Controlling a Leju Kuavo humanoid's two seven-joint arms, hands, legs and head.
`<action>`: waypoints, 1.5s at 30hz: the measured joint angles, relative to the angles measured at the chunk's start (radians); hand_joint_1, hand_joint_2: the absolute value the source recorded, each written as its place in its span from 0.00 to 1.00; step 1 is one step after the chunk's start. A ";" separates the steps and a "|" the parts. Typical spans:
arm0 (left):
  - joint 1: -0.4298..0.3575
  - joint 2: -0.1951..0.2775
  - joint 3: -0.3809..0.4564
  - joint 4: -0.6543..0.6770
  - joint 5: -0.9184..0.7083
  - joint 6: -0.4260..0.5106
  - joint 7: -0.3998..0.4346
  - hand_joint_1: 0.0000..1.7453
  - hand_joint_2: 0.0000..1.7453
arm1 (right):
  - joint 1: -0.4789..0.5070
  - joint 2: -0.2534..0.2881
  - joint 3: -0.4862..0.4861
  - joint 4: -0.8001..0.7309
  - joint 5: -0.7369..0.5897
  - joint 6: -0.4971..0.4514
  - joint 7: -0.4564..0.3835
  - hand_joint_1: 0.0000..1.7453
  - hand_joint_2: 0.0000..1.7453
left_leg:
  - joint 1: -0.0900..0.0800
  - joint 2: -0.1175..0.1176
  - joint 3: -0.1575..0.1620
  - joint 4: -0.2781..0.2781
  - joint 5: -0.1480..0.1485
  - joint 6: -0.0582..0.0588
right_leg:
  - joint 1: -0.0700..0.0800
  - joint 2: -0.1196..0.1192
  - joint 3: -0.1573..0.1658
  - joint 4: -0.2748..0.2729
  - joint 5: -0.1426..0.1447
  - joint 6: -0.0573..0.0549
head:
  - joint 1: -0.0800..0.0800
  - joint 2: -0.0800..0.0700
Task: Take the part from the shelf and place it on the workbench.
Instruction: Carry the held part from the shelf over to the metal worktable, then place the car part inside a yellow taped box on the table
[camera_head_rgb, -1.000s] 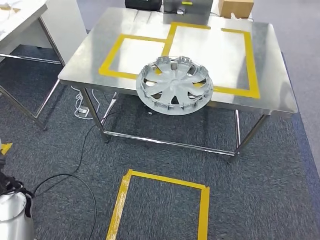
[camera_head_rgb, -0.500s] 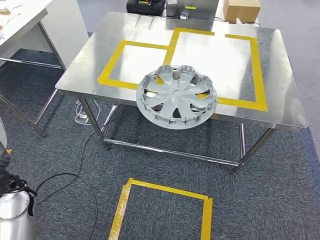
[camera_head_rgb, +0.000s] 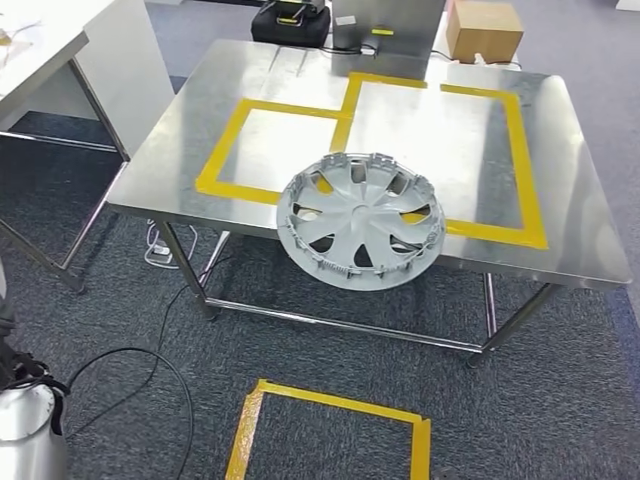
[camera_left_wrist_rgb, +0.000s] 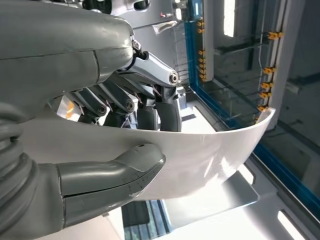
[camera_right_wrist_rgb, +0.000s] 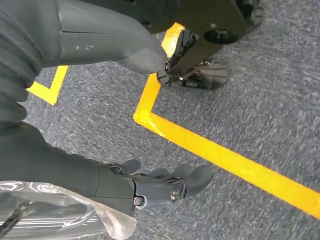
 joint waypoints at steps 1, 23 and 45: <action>-0.001 0.000 -0.002 0.000 0.000 0.000 0.000 1.00 1.00 | -0.001 0.000 0.000 0.000 0.000 0.001 0.000 0.00 1.00 | 0.001 -0.001 0.005 -0.003 -0.002 0.007 | -0.001 -0.001 -0.013 0.025 -0.003 0.004 | 0.001 0.000; 0.003 0.017 -0.025 0.003 0.002 -0.001 0.023 1.00 1.00 | 0.004 -0.003 0.000 0.001 0.004 0.003 0.000 0.00 1.00 | -0.005 -0.002 -0.063 0.208 -0.119 -0.029 | 0.008 0.000 -0.030 -0.006 0.017 -0.051 | -0.012 0.000; 0.005 0.024 -0.040 0.011 0.001 -0.010 0.029 1.00 1.00 | 0.003 -0.004 -0.006 0.003 0.003 0.004 0.002 0.00 1.00 | -0.013 -0.005 0.099 -0.003 -0.090 0.003 | 0.018 -0.004 -0.180 0.024 0.112 -0.037 | -0.012 0.000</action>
